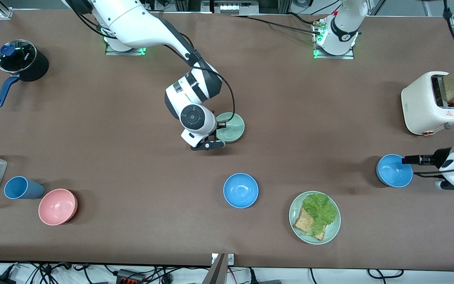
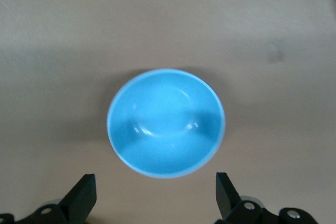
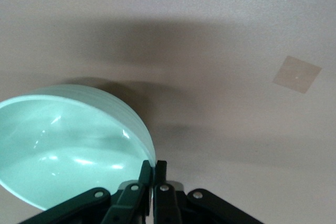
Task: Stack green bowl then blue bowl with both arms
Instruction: 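Carry the green bowl to mid-table while the left gripper reaches the blue bowl, then grasp the blue bowl with the left gripper while the right gripper withdraws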
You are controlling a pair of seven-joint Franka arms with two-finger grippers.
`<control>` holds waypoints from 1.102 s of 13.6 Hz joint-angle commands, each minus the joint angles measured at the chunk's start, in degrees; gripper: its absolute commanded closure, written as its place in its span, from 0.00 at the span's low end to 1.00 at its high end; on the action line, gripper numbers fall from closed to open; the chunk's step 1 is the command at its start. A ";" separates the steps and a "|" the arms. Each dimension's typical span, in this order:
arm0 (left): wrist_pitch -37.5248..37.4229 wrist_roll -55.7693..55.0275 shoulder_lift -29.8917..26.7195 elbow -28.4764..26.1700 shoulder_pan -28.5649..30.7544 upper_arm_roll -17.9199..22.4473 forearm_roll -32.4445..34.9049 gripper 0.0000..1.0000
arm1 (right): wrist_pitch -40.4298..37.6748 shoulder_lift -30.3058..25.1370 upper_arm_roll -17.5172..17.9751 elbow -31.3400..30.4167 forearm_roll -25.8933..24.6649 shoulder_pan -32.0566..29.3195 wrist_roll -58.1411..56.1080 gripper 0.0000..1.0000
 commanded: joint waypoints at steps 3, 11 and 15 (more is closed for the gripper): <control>7.88 8.64 6.42 3.31 2.56 -0.36 2.00 0.00 | -0.97 -1.03 -0.49 1.50 1.07 -0.18 2.66 0.00; 11.16 10.07 9.06 0.50 3.35 -0.36 2.00 0.20 | -8.52 -18.34 -11.19 1.50 -1.65 -4.67 2.58 0.00; 10.99 9.98 9.06 -0.30 3.18 -0.45 1.74 0.58 | -13.88 -22.74 -21.91 1.50 -1.83 -4.76 1.01 0.00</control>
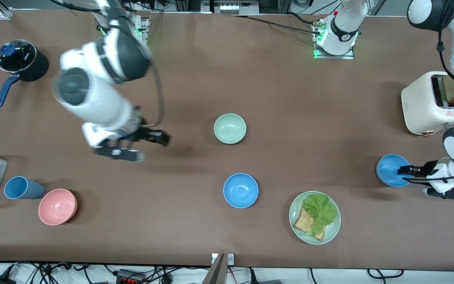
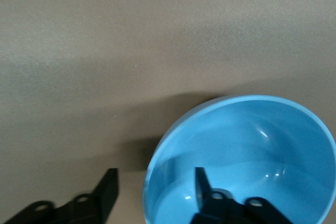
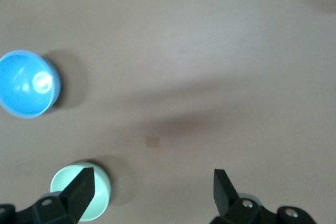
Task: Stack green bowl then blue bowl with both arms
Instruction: 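Grasp the blue bowl with the left gripper while the right gripper withdraws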
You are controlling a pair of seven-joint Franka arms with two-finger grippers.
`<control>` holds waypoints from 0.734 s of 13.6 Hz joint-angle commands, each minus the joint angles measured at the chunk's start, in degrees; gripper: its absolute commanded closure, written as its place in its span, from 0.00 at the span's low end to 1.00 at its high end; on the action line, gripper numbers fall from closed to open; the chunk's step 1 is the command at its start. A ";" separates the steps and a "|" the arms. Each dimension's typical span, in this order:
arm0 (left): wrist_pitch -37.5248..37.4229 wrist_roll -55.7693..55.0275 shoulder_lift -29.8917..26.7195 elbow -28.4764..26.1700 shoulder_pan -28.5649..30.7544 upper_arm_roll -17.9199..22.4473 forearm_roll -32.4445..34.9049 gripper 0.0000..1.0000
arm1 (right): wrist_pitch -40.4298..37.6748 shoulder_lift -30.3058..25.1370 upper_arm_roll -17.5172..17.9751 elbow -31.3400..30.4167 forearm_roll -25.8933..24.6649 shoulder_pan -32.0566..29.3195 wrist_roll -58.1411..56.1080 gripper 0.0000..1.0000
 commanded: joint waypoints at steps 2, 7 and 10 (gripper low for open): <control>0.16 0.87 -0.65 -0.70 -0.07 -0.55 0.75 0.80 | -2.84 -3.40 -9.16 -1.54 -0.02 0.47 -7.18 0.00; -5.01 0.96 -2.05 0.09 -0.42 -3.00 0.93 0.99 | -3.81 -4.55 -14.01 -1.54 0.16 -0.14 -13.88 0.00; -12.37 0.96 -5.99 0.18 -0.25 -6.95 0.84 1.00 | -3.80 -6.55 -13.93 -1.54 -0.19 -2.24 -16.00 0.00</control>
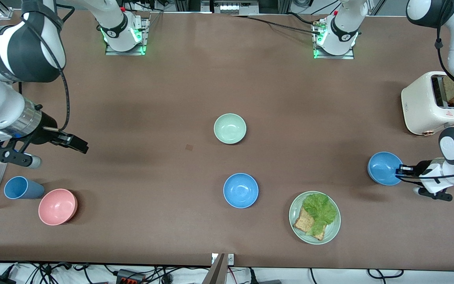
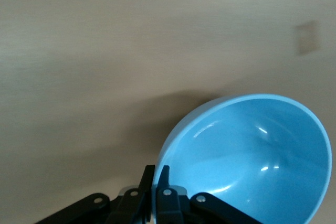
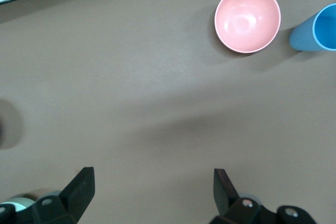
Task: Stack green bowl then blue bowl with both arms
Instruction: 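Grasp the blue bowl with the left gripper while the right gripper withdraws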
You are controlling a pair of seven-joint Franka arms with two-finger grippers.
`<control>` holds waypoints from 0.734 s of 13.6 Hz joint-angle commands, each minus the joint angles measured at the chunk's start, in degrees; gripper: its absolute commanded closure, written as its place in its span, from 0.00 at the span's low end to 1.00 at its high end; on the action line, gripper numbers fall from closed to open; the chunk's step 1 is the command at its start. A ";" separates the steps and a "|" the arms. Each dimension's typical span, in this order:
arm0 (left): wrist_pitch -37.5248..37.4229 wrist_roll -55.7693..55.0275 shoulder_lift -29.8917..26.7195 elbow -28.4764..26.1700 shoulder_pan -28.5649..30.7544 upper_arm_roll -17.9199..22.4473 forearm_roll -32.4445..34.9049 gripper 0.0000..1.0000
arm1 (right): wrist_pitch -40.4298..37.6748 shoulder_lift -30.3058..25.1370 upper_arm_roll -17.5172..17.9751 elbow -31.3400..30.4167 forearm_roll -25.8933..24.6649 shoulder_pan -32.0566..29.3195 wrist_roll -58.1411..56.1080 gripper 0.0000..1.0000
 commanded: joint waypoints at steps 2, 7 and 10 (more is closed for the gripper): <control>-7.82 -1.08 -6.69 -0.62 0.15 -6.34 0.14 1.00 | -0.31 -5.22 4.53 -1.37 -0.29 -7.26 -2.13 0.00; -13.00 -12.73 -10.22 -0.79 0.15 -20.38 0.13 0.99 | -2.77 -9.35 24.31 -1.46 -9.49 -27.75 -10.63 0.00; -13.01 -32.31 -10.22 -2.72 -2.39 -28.13 0.14 0.99 | -6.80 -11.64 25.21 -1.55 -11.36 -28.83 -15.13 0.00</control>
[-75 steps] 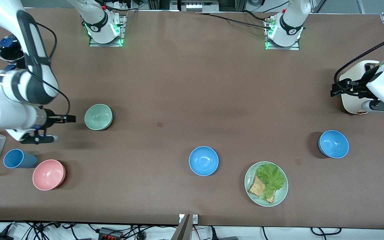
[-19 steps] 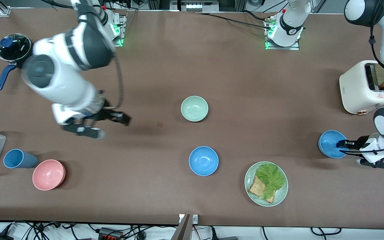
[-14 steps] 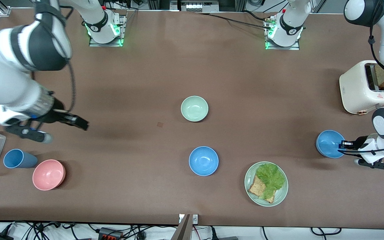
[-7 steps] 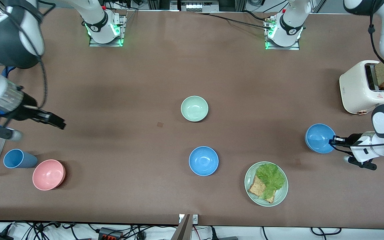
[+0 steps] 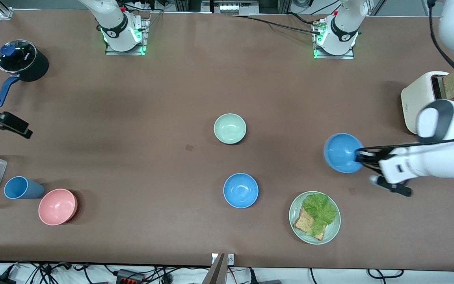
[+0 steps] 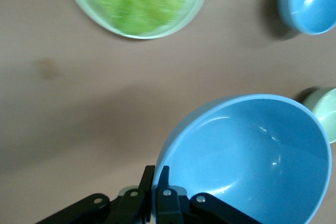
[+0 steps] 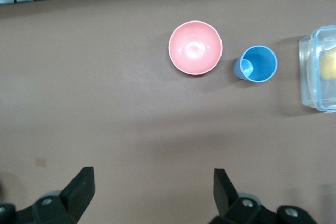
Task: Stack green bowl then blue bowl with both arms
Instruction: 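Lift and carry the blue bowl over the green bowl with the left gripper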
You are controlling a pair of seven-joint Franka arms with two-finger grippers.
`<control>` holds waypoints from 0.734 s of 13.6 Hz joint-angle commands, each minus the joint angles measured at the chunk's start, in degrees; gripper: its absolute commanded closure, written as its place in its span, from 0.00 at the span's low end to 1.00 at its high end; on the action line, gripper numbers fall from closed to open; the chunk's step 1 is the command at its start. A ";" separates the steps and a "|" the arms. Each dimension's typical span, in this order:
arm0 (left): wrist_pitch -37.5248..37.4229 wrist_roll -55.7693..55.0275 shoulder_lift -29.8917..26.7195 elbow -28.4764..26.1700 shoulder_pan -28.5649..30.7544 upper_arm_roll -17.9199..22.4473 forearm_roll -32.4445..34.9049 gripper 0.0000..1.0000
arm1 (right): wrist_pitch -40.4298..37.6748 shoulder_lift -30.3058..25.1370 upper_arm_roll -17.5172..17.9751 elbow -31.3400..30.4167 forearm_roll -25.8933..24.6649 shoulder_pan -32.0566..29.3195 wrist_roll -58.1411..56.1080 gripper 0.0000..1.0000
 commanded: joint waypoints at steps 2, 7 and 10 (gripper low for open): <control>3.42 -20.33 -0.92 -5.59 -3.37 -6.73 0.30 0.99 | -5.33 -3.03 1.68 -1.62 -1.24 -1.27 -2.18 0.00; 22.47 -41.27 -3.37 -19.64 -7.68 -11.14 0.92 0.99 | -7.98 -3.82 1.24 -3.63 -0.53 -1.62 -3.15 0.00; 28.66 -48.74 -4.96 -23.98 -13.38 -10.97 1.09 1.00 | -3.08 -7.59 1.24 -11.00 -0.62 -1.36 -3.15 0.00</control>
